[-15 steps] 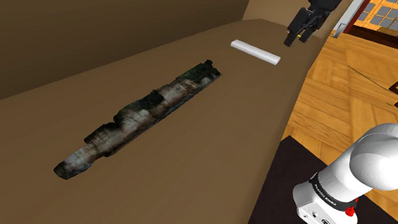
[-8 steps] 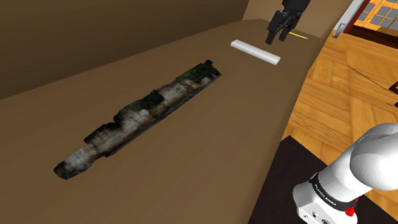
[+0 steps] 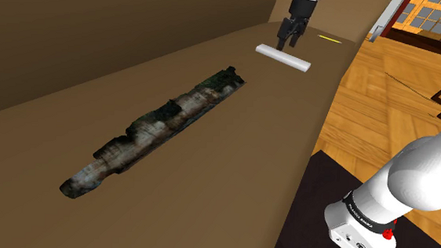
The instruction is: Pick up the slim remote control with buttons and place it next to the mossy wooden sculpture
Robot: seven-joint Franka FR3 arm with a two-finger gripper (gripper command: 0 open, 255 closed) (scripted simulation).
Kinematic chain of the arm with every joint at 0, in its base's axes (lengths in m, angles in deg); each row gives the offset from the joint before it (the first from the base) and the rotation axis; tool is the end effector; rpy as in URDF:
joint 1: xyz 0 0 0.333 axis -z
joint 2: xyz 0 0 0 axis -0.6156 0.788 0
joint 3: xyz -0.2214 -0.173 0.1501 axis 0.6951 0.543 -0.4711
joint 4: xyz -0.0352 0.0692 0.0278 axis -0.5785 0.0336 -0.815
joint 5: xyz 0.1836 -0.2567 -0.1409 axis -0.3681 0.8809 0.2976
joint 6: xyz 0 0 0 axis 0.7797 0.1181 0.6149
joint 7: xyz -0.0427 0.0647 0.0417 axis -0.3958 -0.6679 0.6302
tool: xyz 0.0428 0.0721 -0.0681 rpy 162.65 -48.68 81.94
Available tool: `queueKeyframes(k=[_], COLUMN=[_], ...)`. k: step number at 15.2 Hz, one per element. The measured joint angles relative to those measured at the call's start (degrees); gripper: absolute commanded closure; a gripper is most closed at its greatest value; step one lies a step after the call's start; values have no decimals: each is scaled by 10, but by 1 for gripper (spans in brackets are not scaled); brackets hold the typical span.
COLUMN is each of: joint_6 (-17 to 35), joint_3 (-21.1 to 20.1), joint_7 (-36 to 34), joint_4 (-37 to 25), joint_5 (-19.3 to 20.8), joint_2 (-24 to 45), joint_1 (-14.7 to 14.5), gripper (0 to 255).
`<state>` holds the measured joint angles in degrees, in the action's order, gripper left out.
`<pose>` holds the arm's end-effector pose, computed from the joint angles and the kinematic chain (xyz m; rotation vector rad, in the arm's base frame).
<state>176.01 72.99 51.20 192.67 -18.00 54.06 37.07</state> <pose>0.4717 -0.0413 0.5790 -3.1307 -0.2491 -0.0335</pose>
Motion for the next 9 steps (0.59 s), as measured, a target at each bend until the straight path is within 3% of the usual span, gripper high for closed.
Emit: queueKeyframes(k=[9], joint_6=[49], joint_3=[0], joint_7=[1], joint_4=[45], joint_5=[-1], joint_2=[5], joint_1=[0], gripper=[0])
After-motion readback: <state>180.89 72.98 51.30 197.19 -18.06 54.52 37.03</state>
